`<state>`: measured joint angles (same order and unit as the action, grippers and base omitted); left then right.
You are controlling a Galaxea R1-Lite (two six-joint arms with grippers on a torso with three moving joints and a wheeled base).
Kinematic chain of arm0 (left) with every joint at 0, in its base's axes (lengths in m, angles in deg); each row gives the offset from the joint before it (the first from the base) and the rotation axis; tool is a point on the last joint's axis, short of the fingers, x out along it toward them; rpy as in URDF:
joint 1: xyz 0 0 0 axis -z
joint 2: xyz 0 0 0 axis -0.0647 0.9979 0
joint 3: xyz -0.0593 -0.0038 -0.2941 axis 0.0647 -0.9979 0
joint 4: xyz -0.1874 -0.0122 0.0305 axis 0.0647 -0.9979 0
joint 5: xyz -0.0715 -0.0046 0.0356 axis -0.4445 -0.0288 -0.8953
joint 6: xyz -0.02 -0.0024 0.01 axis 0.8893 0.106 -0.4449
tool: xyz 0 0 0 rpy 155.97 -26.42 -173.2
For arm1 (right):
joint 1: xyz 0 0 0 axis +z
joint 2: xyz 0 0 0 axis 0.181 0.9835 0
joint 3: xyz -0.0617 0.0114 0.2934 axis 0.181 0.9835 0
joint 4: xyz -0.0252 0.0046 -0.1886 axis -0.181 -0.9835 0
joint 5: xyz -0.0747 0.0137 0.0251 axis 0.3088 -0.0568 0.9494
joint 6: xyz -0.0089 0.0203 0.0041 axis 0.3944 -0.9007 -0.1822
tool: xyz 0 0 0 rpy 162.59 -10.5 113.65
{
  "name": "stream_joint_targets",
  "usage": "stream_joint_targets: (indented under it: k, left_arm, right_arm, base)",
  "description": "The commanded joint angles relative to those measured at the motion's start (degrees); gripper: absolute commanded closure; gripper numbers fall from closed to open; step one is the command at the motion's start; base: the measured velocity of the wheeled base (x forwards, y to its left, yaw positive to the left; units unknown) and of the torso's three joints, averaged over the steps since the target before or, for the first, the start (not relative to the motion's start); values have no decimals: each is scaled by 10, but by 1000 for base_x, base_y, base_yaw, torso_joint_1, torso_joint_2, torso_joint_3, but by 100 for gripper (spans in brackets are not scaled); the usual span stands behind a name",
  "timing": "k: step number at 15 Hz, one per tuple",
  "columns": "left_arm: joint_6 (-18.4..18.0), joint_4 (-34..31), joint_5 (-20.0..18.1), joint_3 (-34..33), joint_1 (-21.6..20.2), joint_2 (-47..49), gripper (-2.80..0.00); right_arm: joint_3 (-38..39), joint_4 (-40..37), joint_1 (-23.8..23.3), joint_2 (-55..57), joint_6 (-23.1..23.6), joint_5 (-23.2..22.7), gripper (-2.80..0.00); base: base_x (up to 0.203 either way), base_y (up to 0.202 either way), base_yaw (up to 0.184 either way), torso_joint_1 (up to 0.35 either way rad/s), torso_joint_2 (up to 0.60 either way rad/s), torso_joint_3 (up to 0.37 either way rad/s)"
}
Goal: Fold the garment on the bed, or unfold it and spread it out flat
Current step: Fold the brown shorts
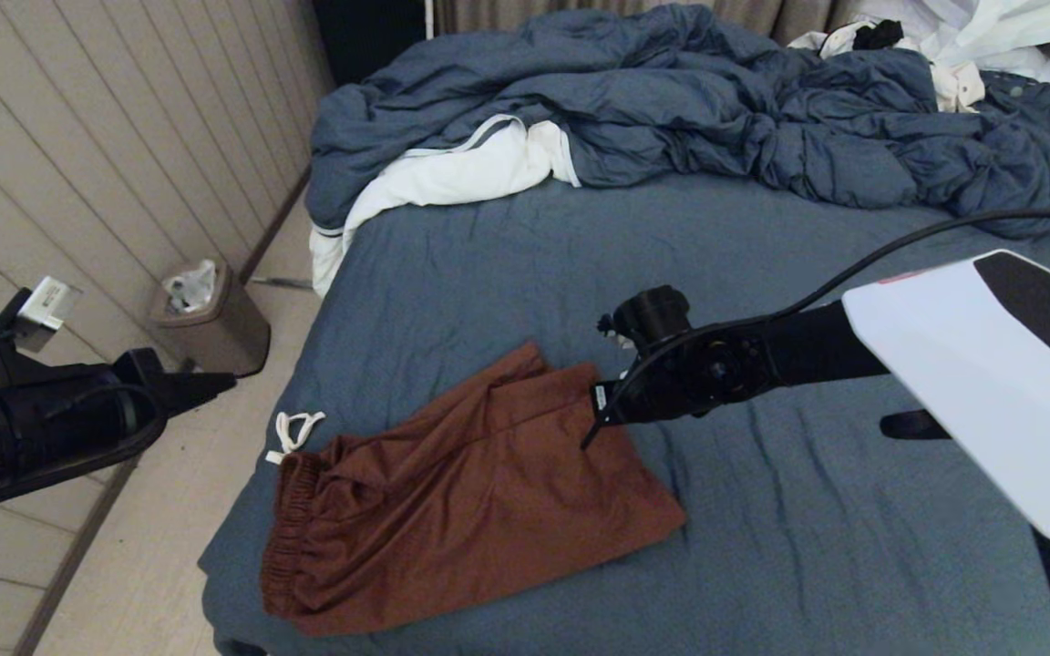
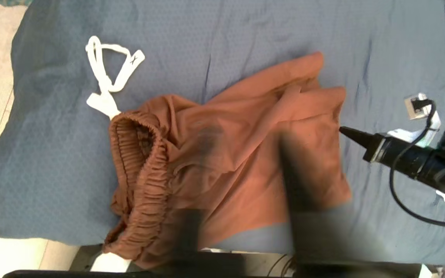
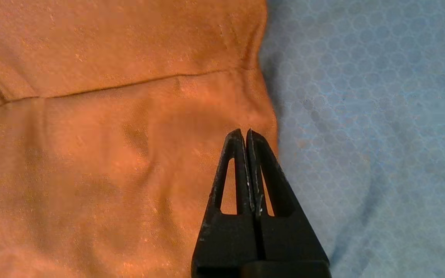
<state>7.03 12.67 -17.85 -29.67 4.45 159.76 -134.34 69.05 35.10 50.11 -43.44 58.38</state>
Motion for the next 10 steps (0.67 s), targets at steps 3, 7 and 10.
stream_joint_targets:
  k: [3, 7, 10]
  left_arm:
    - [2, 1, -10, -11, 0, -1, 0]
    - [2, 1, -10, -13, 0, -4, 0]
    - [2, 1, -10, -14, 0, -4, 0]
  right_arm:
    - [-25, -26, 2, -6, -1, 2, -280]
    - [-23, -37, 2, -7, 22, 2, -280]
    - [-18, -56, 2, 5, 46, 1, -280]
  base:
    - [0, 0, 0, 0, 0, 0]
    - [0, 0, 0, 0, 0, 0]
    - [0, 0, 0, 0, 0, 0]
